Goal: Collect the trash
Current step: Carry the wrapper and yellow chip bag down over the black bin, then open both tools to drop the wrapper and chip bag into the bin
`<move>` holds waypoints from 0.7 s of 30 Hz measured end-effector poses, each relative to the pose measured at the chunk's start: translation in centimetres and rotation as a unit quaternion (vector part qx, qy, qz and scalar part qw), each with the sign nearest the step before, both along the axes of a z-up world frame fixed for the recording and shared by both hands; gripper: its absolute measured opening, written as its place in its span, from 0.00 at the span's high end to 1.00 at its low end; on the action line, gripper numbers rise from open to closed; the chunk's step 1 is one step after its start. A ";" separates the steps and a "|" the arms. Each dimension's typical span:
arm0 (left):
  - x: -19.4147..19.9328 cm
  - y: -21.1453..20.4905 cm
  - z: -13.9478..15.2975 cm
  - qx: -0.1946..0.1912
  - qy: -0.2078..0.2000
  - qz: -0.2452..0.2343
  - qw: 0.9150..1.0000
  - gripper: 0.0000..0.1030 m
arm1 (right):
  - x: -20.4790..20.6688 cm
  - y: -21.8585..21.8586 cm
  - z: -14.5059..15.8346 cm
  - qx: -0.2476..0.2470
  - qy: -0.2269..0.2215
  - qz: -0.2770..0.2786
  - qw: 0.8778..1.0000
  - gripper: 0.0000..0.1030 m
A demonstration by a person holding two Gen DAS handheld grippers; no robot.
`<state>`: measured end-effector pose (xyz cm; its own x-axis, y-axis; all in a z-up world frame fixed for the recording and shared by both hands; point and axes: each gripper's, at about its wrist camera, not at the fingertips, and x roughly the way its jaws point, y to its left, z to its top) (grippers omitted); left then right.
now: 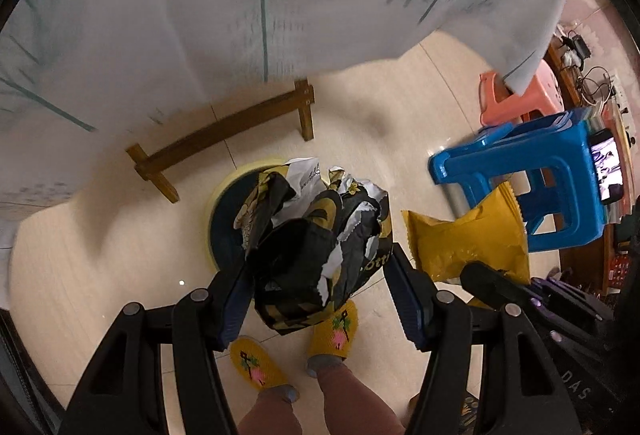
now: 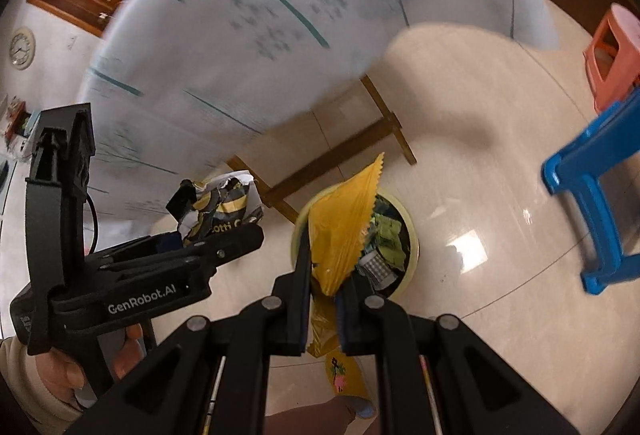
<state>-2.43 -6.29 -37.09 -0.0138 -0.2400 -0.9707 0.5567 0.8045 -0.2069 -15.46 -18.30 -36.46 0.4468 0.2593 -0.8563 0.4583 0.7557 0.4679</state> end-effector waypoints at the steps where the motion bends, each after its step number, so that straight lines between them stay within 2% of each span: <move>1: 0.2 0.0 -0.8 -0.001 0.003 -0.001 1.000 0.40 | 0.0 0.1 -1.1 0.000 0.004 -0.002 1.000 0.90; 6: 0.6 0.1 -5.5 0.003 0.020 -0.004 1.000 0.40 | 0.3 0.4 -5.0 0.003 0.024 -0.006 1.000 0.90; 12: 1.6 0.6 -9.6 0.019 0.038 0.010 0.999 0.37 | 1.3 0.8 -8.8 0.000 0.041 -0.001 0.999 0.90; 14: 1.7 0.4 -10.7 0.024 0.039 0.011 0.999 0.33 | 1.7 0.8 -9.8 -0.001 0.045 -0.001 0.999 0.90; 16: 2.0 0.8 -11.2 0.029 0.029 0.015 0.999 0.18 | 2.0 0.8 -10.5 -0.001 0.048 0.002 0.999 0.90; 21: 2.9 2.1 -11.5 0.033 -0.005 0.038 0.999 0.12 | 3.3 1.6 -11.6 -0.012 0.050 0.018 0.999 0.90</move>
<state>0.48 -4.18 -48.57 0.0117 -0.1752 -0.9845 0.4945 0.8567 -0.1466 -12.18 -16.74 -48.08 0.3502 0.2518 -0.9022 0.4737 0.7833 0.4025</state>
